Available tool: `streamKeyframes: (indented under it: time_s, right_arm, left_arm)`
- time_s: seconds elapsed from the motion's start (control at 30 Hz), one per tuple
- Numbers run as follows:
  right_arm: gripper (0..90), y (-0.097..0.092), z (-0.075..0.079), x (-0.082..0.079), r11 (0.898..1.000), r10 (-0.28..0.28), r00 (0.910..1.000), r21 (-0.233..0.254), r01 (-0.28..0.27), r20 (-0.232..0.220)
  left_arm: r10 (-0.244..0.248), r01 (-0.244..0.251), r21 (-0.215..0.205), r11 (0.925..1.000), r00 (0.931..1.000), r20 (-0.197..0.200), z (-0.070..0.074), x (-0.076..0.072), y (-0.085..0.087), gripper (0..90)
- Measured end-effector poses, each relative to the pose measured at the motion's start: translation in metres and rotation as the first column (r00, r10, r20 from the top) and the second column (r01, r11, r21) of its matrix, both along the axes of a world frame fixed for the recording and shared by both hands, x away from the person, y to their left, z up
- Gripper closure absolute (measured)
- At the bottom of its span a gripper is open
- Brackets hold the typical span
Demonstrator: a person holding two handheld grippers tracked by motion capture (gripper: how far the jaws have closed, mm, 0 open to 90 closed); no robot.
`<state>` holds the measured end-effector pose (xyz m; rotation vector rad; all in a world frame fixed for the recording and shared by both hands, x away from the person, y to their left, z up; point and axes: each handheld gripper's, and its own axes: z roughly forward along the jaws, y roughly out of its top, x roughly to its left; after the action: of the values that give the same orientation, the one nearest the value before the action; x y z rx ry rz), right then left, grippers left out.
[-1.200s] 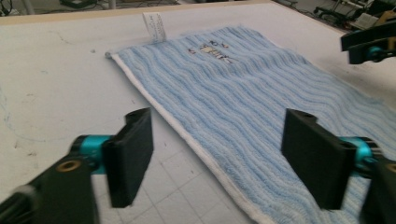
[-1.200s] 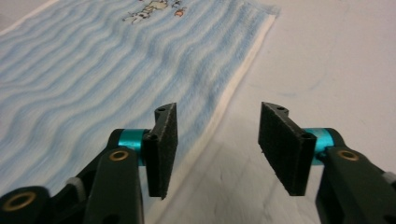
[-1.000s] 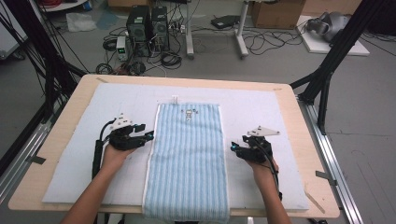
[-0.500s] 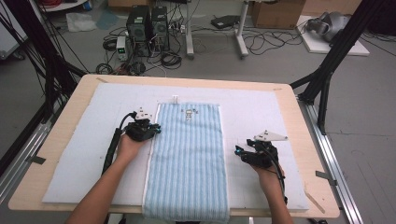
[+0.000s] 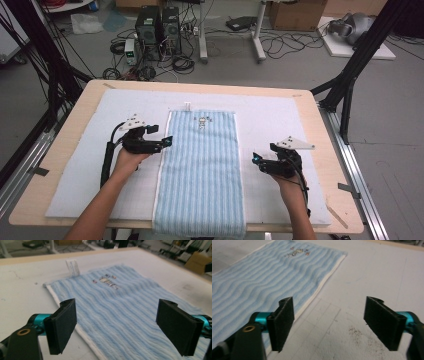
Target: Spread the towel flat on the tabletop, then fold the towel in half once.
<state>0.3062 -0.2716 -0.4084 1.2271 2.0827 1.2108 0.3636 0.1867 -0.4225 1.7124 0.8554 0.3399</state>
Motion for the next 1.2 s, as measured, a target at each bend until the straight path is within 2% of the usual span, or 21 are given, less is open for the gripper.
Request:
streamKeyframes:
  time_s: [0.1, 0.17, 0.33, 0.53, 0.93, 1.07, 1.13, 1.2]
  right_arm:
    - [11.2, -0.002, 0.003, 0.001, 1.000, 0.009, 0.9997, -0.003, -0.009, 0.024]
    - [11.1, -0.004, 0.004, 0.002, 1.000, 0.021, 0.9989, -0.015, -0.020, 0.042]
    - [11.1, -0.005, 0.003, 0.006, 0.999, 0.030, 0.9984, -0.031, -0.029, 0.049]
    - [11.1, -0.008, 0.003, 0.006, 0.999, 0.029, 0.9985, -0.023, -0.028, 0.046]
    - [11.1, -0.010, 0.002, 0.008, 1.000, 0.020, 0.9991, -0.017, -0.019, 0.037]
    - [11.0, -0.011, 0.001, 0.009, 1.000, 0.019, 0.9991, -0.005, -0.019, 0.037]
    - [11.1, -0.012, 0.001, 0.010, 1.000, 0.020, 0.9993, 0.004, -0.020, 0.030]
    - [11.0, -0.012, 0.001, 0.009, 1.000, 0.021, 0.9994, -0.005, -0.021, 0.027]
  left_arm:
    - [-0.009, 0.010, -0.023, 0.9997, 0.9993, 0.037, 0.000, -0.009, 0.005, 17.3]
    - [-0.007, 0.009, -0.041, 0.9991, 0.9993, 0.037, -0.001, -0.012, 0.006, 17.3]
    - [0.004, -0.004, -0.031, 0.9995, 0.9996, 0.026, -0.005, -0.016, 0.010, 17.4]
    - [0.029, -0.029, -0.026, 0.9993, 0.9992, 0.027, -0.006, -0.019, 0.018, 17.5]
    - [0.061, -0.061, -0.046, 0.9971, 0.9981, 0.008, -0.008, -0.015, 0.027, 17.3]
    - [0.059, -0.059, -0.046, 0.9972, 0.9982, -0.012, -0.010, -0.012, 0.026, 17.3]
    - [0.065, -0.065, -0.045, 0.9969, 0.9979, -0.003, -0.008, -0.009, 0.026, 17.3]
    - [0.076, -0.075, -0.065, 0.9950, 0.9971, 0.003, -0.006, -0.007, 0.027, 17.3]
